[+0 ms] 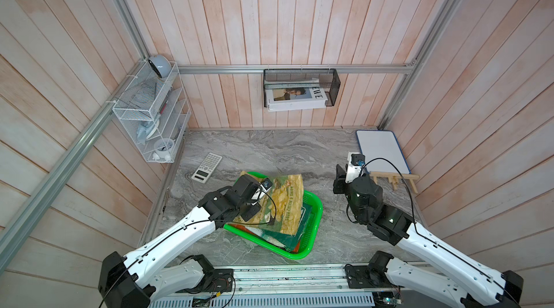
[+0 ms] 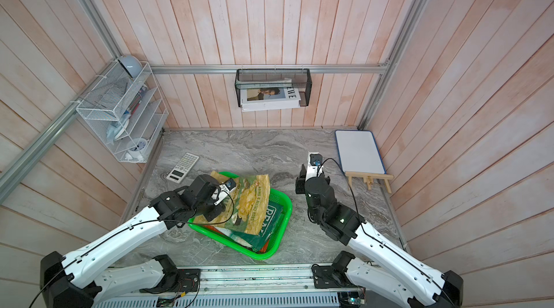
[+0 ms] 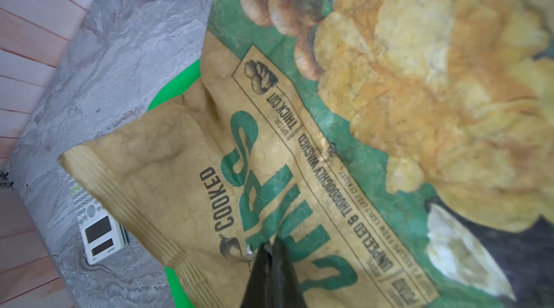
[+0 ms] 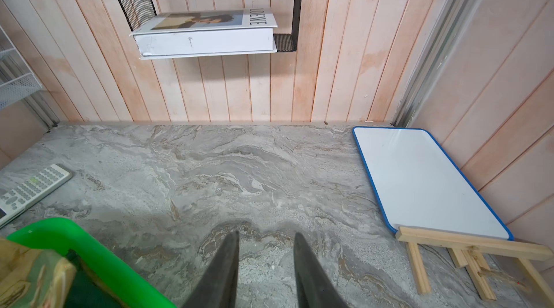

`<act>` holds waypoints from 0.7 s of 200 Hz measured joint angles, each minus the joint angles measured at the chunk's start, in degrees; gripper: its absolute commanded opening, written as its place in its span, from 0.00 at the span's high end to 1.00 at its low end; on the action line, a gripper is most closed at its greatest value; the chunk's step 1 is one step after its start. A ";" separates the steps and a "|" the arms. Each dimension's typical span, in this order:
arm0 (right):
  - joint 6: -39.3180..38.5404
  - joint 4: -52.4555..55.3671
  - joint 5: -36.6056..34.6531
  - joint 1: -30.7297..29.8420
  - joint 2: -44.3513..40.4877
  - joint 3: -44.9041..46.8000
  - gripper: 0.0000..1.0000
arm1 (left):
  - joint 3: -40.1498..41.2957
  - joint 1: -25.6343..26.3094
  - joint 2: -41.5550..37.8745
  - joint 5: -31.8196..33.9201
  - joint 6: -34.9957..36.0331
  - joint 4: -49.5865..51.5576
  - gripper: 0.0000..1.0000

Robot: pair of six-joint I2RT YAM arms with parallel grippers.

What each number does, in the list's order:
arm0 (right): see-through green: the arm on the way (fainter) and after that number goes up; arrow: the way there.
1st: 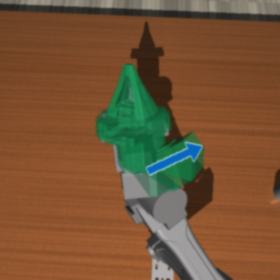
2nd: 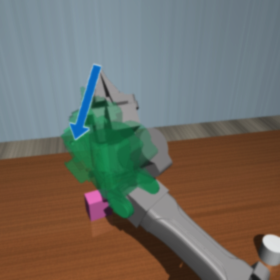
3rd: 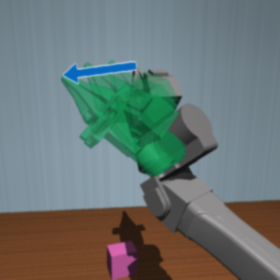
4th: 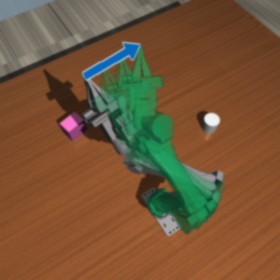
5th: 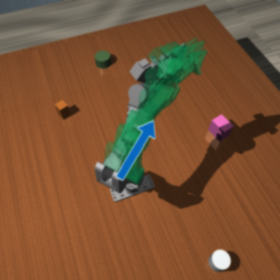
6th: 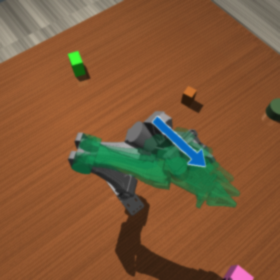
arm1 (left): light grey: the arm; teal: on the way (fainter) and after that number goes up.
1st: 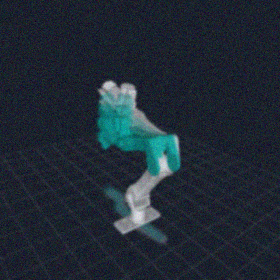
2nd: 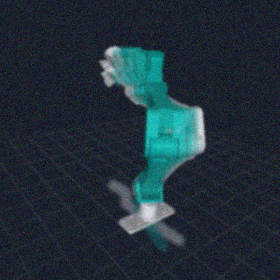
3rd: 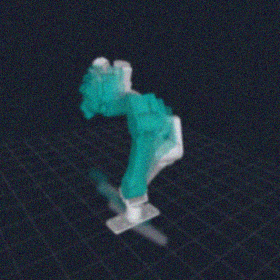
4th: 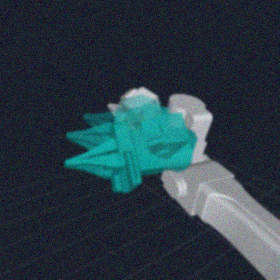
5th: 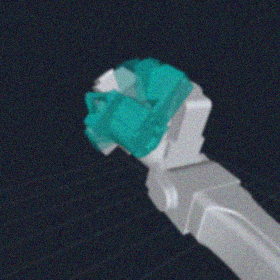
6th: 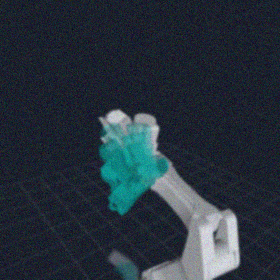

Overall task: Put the potato chips into the basket
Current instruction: Place the potato chip in the basket.

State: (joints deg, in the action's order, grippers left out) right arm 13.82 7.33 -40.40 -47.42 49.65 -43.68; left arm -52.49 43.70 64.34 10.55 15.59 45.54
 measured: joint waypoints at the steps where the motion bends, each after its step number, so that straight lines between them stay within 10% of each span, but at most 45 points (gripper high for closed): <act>1: 0.02 0.00 0.02 0.00 0.07 0.00 0.66 | 0.09 0.04 0.09 0.02 0.07 -0.15 1.00; 33: 1.84 0.39 1.42 0.00 1.33 0.07 0.65 | 0.87 1.14 2.95 1.84 1.11 -4.24 0.89; 64: 3.80 0.48 2.64 0.02 2.75 0.07 0.65 | 0.63 1.38 5.68 3.61 1.99 -7.02 0.17; 140: 5.81 1.92 5.44 0.39 4.02 0.04 0.64 | 0.37 1.38 3.61 4.83 -2.62 -9.81 0.14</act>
State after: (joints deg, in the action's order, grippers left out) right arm 19.64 9.26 -34.96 -47.03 53.67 -43.64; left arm -52.12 45.08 67.94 15.38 12.97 35.73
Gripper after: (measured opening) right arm 0.360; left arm 0.850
